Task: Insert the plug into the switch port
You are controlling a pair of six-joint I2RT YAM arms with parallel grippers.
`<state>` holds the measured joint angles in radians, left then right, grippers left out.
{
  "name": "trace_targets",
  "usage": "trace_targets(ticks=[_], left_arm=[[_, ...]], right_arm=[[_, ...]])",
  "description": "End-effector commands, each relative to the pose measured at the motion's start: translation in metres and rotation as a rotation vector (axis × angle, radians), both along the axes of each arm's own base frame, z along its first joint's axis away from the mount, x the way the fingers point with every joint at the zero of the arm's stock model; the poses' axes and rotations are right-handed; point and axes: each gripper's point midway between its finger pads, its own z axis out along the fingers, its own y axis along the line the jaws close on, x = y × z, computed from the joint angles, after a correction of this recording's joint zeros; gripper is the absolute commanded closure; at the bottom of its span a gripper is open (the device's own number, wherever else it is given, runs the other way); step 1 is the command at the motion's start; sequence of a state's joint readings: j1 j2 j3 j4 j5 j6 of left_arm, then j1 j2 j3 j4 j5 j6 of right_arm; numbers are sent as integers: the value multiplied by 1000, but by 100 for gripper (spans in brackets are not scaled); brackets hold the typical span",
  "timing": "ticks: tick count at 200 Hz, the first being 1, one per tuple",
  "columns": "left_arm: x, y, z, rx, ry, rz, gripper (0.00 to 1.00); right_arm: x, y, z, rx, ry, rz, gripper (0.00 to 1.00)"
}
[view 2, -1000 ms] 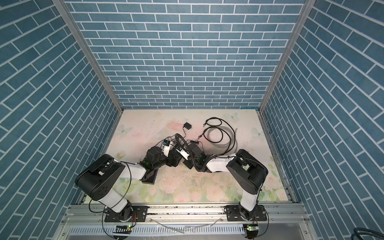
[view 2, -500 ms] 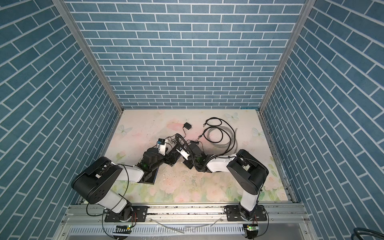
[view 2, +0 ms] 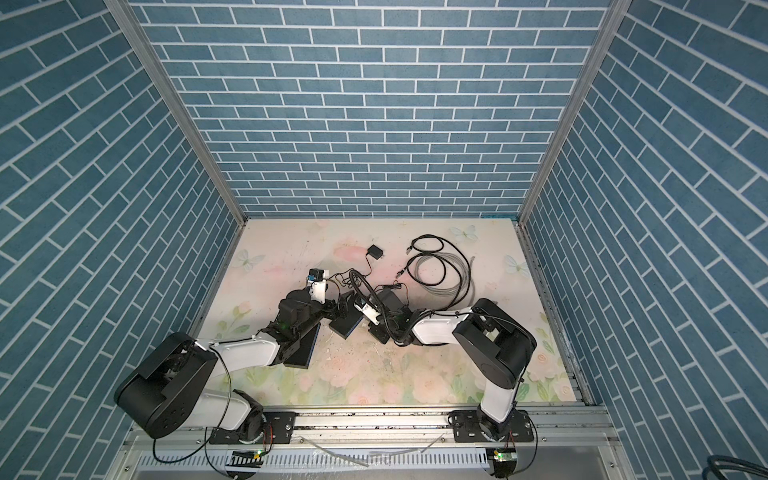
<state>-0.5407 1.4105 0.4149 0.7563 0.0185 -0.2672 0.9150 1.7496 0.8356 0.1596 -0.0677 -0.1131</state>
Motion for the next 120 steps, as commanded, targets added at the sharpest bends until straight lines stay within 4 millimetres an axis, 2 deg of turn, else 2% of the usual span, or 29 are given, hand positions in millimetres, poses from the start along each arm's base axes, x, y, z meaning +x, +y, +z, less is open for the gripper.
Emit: trace_targets(ticks=[1, 24, 48, 65, 82, 120], left_arm=[[5, 5, 6, 7, -3, 27, 0], [8, 8, 1, -18, 77, 50, 0], [8, 12, 3, -2, 149, 84, 0], [8, 21, 3, 25, 149, 123, 0], [4, 24, 7, 28, 110, 121, 0], [-5, 20, 14, 46, 74, 55, 0]], right_arm=[[15, 8, 59, 78, -76, 13, 67], [34, -9, 93, 79, -89, 4, 66], [52, -50, 107, -12, -106, 24, 67], [64, -85, 105, -98, -129, 16, 67], [65, -113, 97, -125, -83, 36, 68], [55, -147, 63, -184, -8, 140, 68]])
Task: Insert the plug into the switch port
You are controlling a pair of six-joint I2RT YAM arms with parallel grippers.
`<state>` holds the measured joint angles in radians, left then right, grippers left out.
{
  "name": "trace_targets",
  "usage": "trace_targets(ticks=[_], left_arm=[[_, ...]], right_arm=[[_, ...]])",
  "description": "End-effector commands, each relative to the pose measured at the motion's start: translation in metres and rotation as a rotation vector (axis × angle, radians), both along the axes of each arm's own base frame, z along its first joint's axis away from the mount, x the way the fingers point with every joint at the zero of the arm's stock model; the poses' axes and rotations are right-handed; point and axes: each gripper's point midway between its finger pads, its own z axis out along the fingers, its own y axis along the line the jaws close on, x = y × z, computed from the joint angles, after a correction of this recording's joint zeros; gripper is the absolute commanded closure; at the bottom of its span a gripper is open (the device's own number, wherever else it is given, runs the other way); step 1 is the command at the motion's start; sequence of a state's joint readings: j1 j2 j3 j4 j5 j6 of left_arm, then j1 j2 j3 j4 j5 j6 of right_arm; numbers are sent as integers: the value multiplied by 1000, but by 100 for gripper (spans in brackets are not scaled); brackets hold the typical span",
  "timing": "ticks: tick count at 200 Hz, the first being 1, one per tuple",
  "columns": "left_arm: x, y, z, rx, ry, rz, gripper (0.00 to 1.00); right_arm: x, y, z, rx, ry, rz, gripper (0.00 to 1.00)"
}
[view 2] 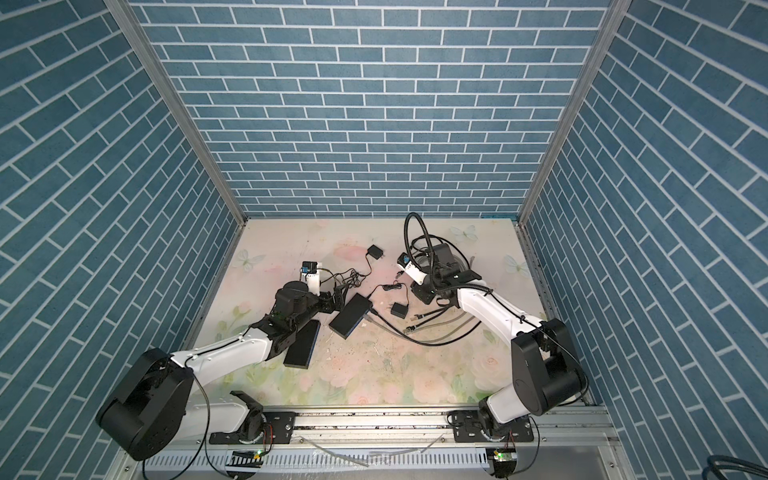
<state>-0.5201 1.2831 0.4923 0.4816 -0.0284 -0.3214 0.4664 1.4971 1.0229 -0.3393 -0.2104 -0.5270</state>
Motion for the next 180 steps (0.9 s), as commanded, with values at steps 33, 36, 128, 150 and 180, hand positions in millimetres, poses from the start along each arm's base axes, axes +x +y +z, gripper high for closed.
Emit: trace_targets(ticks=[33, 36, 128, 150, 180], left_arm=[[-12, -3, -3, 68, -15, -92, 0], [-12, -3, -3, 69, -16, -93, 0], [-15, -1, -12, 89, -24, -94, 0], [-15, -2, -14, 87, -18, -100, 0], [-15, -1, -17, 90, -9, -98, 0]], right_arm=[[-25, -25, -58, -111, 171, 170, 69], [-25, -26, -61, -117, 177, 174, 69], [-43, -21, -90, -101, 264, 262, 71], [-49, -27, -96, -132, 287, 266, 71], [-53, -37, -103, -180, 300, 262, 70]])
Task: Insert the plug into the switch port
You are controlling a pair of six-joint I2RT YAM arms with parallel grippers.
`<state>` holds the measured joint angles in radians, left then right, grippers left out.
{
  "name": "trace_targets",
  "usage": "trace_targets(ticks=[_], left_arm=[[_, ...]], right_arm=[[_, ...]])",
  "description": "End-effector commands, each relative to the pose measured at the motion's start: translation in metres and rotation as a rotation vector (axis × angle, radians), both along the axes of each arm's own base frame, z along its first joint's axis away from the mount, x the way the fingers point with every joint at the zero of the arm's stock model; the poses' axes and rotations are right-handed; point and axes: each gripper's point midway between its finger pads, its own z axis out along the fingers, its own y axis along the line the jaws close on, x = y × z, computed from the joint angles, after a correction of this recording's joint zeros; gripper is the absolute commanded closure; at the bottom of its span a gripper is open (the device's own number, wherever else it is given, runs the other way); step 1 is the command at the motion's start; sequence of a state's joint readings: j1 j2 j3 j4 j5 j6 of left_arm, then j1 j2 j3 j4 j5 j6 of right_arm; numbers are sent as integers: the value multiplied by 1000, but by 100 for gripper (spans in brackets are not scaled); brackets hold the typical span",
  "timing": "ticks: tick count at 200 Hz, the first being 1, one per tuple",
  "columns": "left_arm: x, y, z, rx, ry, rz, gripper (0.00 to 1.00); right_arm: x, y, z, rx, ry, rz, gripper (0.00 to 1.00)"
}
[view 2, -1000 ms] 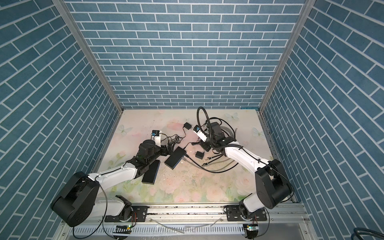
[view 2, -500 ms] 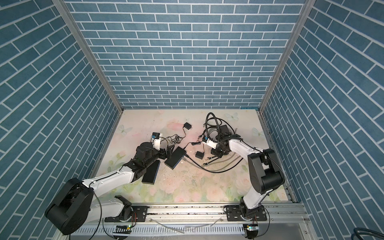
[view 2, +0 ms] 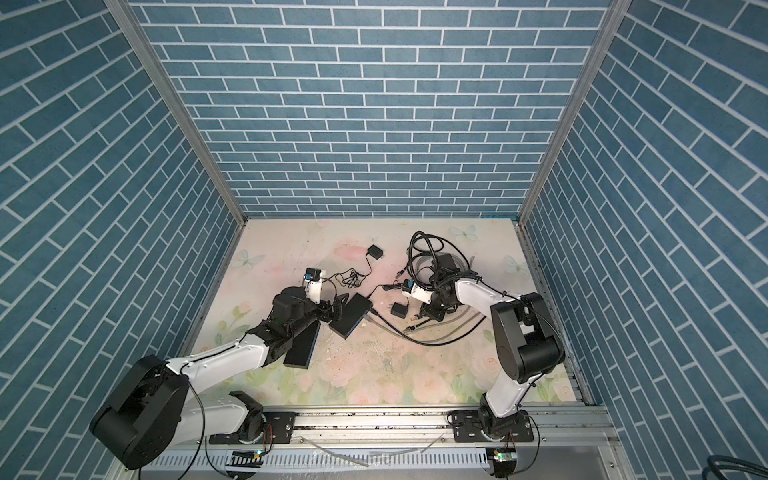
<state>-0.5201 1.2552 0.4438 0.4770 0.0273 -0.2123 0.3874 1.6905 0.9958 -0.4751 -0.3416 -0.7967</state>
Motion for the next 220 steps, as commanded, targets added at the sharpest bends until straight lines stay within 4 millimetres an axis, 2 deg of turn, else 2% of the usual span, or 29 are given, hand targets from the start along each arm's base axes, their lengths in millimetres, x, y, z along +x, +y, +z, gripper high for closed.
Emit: trace_targets(ticks=[1, 41, 96, 123, 142, 193, 220], left_arm=[[0, 1, -4, 7, 2, -3, 0], [0, 0, -5, 6, 8, -9, 0], [0, 0, -6, 3, 12, -8, 0], [0, -2, -7, -9, 16, -8, 0], [1, -2, -9, -11, 19, -6, 0], [-2, -4, -1, -8, -18, -34, 0], [-6, -9, 3, 24, -30, -88, 0]], right_arm=[[-18, -13, -16, -58, 45, 53, 70], [-19, -17, -27, -84, 69, 61, 70], [-9, -19, -33, -123, 72, 32, 72], [-7, -18, -31, -120, 51, 29, 79], [-1, -11, -19, -74, -4, 35, 86], [19, 4, 43, 25, -261, 76, 100], [14, 10, 72, 55, -351, 120, 100]])
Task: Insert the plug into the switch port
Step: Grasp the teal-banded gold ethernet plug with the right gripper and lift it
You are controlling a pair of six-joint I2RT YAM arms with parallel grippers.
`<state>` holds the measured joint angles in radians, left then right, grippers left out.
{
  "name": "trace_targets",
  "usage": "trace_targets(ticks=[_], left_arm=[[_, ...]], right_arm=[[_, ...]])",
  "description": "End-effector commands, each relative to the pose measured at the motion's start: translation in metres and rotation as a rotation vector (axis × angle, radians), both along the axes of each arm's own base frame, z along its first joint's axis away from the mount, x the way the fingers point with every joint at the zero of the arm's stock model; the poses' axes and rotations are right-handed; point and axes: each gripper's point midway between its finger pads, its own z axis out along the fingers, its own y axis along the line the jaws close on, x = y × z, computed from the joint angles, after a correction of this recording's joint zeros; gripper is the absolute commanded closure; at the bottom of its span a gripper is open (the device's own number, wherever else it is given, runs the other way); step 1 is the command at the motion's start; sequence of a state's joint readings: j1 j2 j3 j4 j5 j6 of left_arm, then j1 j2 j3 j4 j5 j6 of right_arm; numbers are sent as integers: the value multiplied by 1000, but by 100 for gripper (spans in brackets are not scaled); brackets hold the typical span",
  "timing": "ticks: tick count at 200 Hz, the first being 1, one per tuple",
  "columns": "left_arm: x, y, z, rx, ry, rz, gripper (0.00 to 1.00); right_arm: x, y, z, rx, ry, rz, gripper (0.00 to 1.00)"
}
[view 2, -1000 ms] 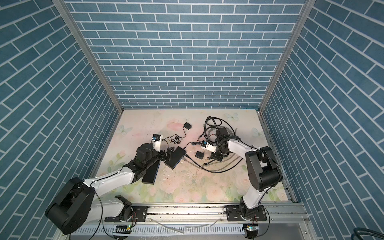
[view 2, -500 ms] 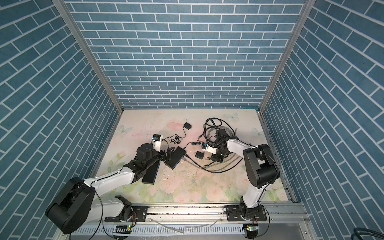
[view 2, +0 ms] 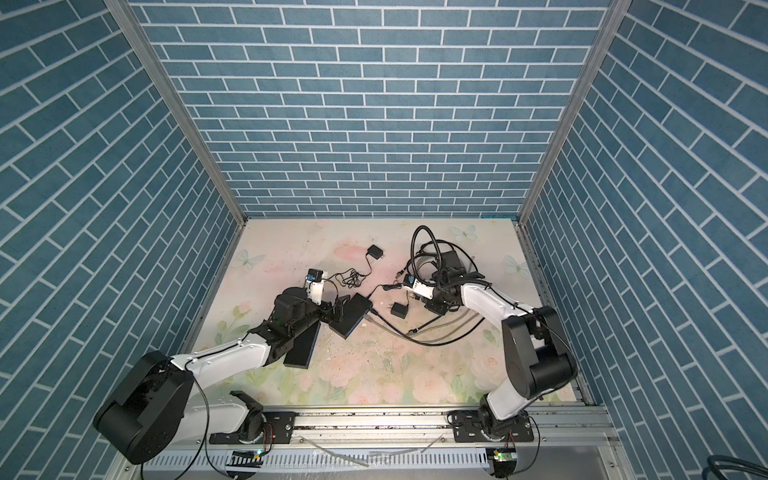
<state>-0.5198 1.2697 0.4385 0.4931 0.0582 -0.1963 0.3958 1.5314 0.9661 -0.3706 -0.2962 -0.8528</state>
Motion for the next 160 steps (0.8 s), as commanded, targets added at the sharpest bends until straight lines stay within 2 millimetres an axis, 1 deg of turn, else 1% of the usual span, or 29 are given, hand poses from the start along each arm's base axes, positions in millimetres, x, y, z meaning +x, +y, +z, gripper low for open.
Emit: trace_targets(ticks=[1, 18, 40, 66, 107, 135, 160], left_arm=[[-4, -4, 8, 20, -35, -58, 0], [-7, -11, 9, 34, -29, -108, 1], [-11, -21, 10, 50, -31, -169, 0], [-15, -36, 11, 65, -21, -224, 1], [-24, -60, 15, 59, -25, -314, 9], [-40, -78, 5, 161, -56, -414, 11], [-51, -89, 0, 217, -120, -496, 11]], right_arm=[[-8, 6, 21, 12, -97, 84, 100], [-16, 12, 33, 39, -112, 107, 100], [-30, 23, 39, 68, -113, 155, 100], [-40, 35, 31, 63, -105, 180, 100], [-47, 56, 19, 66, -99, 174, 100], [-51, 68, 19, 96, -89, 176, 100], [-55, 74, 19, 102, -93, 190, 100]])
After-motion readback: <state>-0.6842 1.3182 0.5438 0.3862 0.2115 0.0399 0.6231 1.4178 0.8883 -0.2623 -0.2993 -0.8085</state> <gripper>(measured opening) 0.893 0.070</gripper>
